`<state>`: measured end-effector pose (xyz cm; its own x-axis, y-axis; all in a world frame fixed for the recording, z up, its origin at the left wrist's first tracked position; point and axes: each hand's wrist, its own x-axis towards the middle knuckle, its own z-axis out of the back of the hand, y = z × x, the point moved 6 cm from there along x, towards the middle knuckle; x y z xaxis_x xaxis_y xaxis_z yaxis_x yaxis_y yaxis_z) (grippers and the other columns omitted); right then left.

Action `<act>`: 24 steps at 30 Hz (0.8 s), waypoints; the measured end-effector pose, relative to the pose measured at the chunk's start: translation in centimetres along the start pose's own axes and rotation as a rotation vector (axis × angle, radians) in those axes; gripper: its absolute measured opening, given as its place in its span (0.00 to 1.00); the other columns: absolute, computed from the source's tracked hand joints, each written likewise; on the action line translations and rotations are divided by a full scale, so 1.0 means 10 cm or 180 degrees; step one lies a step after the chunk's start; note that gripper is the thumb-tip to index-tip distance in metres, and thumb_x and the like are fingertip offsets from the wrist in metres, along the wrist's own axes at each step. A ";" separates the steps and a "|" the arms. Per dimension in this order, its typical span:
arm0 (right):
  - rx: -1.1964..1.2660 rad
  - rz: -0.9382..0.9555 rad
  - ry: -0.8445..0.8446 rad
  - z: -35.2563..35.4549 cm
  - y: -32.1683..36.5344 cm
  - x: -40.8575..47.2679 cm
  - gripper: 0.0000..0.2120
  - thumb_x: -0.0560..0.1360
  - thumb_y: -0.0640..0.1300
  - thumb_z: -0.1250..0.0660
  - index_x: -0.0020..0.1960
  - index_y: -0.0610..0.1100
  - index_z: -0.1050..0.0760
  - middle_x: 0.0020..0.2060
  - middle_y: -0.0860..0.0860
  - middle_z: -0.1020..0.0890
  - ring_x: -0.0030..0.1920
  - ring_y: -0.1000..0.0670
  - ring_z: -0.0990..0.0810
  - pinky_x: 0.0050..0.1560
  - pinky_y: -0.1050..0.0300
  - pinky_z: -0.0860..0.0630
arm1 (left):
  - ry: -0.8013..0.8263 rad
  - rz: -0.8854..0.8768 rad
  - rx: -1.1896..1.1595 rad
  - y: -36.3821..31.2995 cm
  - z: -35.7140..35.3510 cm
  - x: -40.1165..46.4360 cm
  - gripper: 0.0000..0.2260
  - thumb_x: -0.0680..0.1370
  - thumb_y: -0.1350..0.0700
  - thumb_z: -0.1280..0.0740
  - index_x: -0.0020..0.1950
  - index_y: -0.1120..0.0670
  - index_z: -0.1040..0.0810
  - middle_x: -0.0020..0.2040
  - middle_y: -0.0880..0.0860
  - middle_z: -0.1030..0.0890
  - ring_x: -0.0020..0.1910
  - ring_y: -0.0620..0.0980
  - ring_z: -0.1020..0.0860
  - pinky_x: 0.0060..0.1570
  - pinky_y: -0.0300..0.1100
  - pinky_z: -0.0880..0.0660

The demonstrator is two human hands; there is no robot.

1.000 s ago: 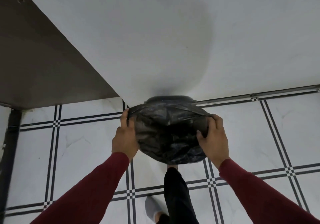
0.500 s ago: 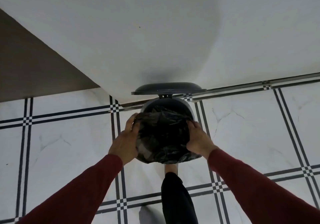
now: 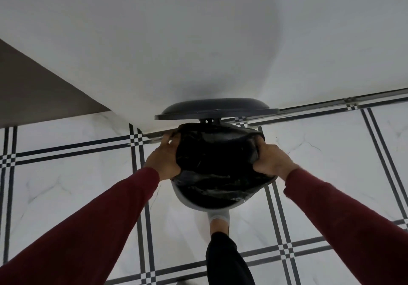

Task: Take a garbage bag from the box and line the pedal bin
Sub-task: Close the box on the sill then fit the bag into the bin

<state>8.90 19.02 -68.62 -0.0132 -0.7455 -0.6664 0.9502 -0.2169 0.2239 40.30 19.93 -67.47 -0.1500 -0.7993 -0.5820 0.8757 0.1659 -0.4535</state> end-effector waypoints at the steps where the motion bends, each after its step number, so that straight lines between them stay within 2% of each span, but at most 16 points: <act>1: 0.0247 0.0038 0.0061 0.06 0.01 0.09 0.36 0.70 0.43 0.34 0.77 0.51 0.38 0.55 0.38 0.17 0.57 0.36 0.18 0.55 0.50 0.21 | 0.0048 0.0062 -0.0165 0.07 0.03 0.08 0.45 0.69 0.68 0.30 0.83 0.48 0.44 0.75 0.54 0.41 0.63 0.62 0.22 0.61 0.52 0.22; 2: 0.0650 0.0044 0.0113 0.12 0.02 0.18 0.33 0.71 0.41 0.34 0.75 0.53 0.33 0.56 0.40 0.16 0.57 0.38 0.18 0.55 0.52 0.22 | 0.0085 0.0121 -0.0328 0.11 0.07 0.15 0.43 0.71 0.68 0.32 0.83 0.47 0.43 0.70 0.55 0.36 0.63 0.61 0.23 0.62 0.50 0.22; 3: 0.1154 -0.0009 0.0212 0.16 0.02 0.27 0.30 0.72 0.38 0.35 0.73 0.52 0.28 0.55 0.40 0.16 0.55 0.39 0.18 0.54 0.52 0.22 | 0.0118 0.0176 -0.0501 0.14 0.11 0.23 0.40 0.73 0.67 0.33 0.82 0.45 0.40 0.63 0.56 0.32 0.59 0.58 0.21 0.59 0.47 0.21; 5: 0.2214 -0.0264 0.0641 0.15 -0.03 0.41 0.29 0.71 0.31 0.42 0.71 0.44 0.25 0.51 0.40 0.18 0.44 0.39 0.20 0.42 0.51 0.23 | 0.0143 0.0406 -0.1109 0.18 0.17 0.38 0.32 0.77 0.66 0.36 0.78 0.43 0.32 0.48 0.54 0.23 0.39 0.50 0.19 0.40 0.41 0.21; 6: 0.2679 -0.0466 0.0868 0.12 -0.09 0.43 0.29 0.70 0.32 0.45 0.70 0.40 0.25 0.49 0.40 0.22 0.38 0.41 0.24 0.34 0.54 0.26 | 0.0202 0.0651 -0.1419 0.21 0.18 0.45 0.28 0.79 0.65 0.39 0.74 0.41 0.28 0.39 0.51 0.22 0.30 0.47 0.24 0.31 0.38 0.26; 8: 0.3277 -0.0840 0.1164 0.08 -0.18 0.44 0.27 0.66 0.37 0.45 0.60 0.41 0.19 0.42 0.42 0.23 0.31 0.45 0.28 0.28 0.62 0.32 | 0.0479 0.1092 -0.1890 0.30 0.14 0.52 0.27 0.79 0.65 0.45 0.69 0.40 0.23 0.29 0.49 0.27 0.23 0.46 0.36 0.25 0.36 0.40; 9: 0.3437 -0.0999 0.1265 0.05 -0.21 0.43 0.22 0.63 0.40 0.44 0.51 0.41 0.18 0.36 0.45 0.23 0.29 0.47 0.29 0.29 0.64 0.34 | 0.0634 0.1219 -0.2159 0.35 0.10 0.52 0.29 0.77 0.67 0.48 0.69 0.45 0.22 0.30 0.51 0.28 0.23 0.46 0.38 0.24 0.35 0.44; 11: 0.3643 -0.1340 0.1407 -0.04 -0.30 0.42 0.07 0.59 0.44 0.41 0.33 0.43 0.27 0.26 0.50 0.28 0.23 0.49 0.32 0.28 0.66 0.39 | 0.0883 0.1387 -0.2733 0.43 0.00 0.48 0.32 0.72 0.70 0.50 0.71 0.54 0.22 0.40 0.57 0.27 0.25 0.47 0.38 0.21 0.34 0.46; 13: 0.3819 -0.1616 0.1456 -0.18 -0.41 0.36 0.04 0.58 0.44 0.41 0.29 0.44 0.31 0.23 0.51 0.31 0.18 0.51 0.34 0.24 0.69 0.40 | 0.1049 0.1505 -0.3210 0.49 -0.12 0.37 0.33 0.72 0.73 0.51 0.69 0.52 0.21 0.50 0.58 0.25 0.29 0.46 0.35 0.21 0.33 0.43; 16: 0.4048 -0.1980 0.1352 -0.42 -0.64 0.20 0.05 0.63 0.44 0.42 0.33 0.44 0.29 0.25 0.49 0.25 0.20 0.49 0.26 0.26 0.66 0.35 | 0.1031 0.1668 -0.3985 0.64 -0.30 0.22 0.33 0.74 0.76 0.48 0.63 0.47 0.18 0.51 0.54 0.18 0.34 0.46 0.25 0.23 0.33 0.31; 19: 0.4465 -0.2167 0.1229 -0.65 -0.81 -0.02 0.08 0.63 0.41 0.42 0.37 0.42 0.26 0.30 0.46 0.20 0.26 0.45 0.18 0.31 0.61 0.26 | 0.0594 0.1536 -0.4300 0.83 -0.35 0.11 0.30 0.75 0.77 0.39 0.65 0.49 0.18 0.53 0.52 0.13 0.42 0.46 0.15 0.36 0.35 0.20; 22: 0.4952 -0.2073 0.1147 -0.87 -0.88 -0.19 0.15 0.66 0.37 0.43 0.46 0.43 0.20 0.42 0.45 0.16 0.36 0.45 0.15 0.39 0.55 0.20 | -0.0131 0.1481 -0.4213 1.00 -0.39 -0.06 0.24 0.73 0.74 0.30 0.64 0.52 0.18 0.60 0.54 0.16 0.55 0.49 0.16 0.50 0.40 0.19; 24: 0.5141 -0.1969 0.0970 -0.98 -0.87 -0.26 0.16 0.72 0.37 0.38 0.55 0.48 0.18 0.49 0.47 0.18 0.43 0.46 0.17 0.43 0.53 0.19 | -0.0577 0.1639 -0.3817 1.07 -0.44 -0.21 0.19 0.73 0.68 0.25 0.61 0.54 0.18 0.56 0.55 0.16 0.52 0.50 0.15 0.49 0.42 0.20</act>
<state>3.76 29.04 -75.75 0.0124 -0.2261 -0.9740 -0.4072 -0.8908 0.2016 48.00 25.94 -74.03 0.2215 -0.5410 -0.8113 -0.1486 0.8036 -0.5764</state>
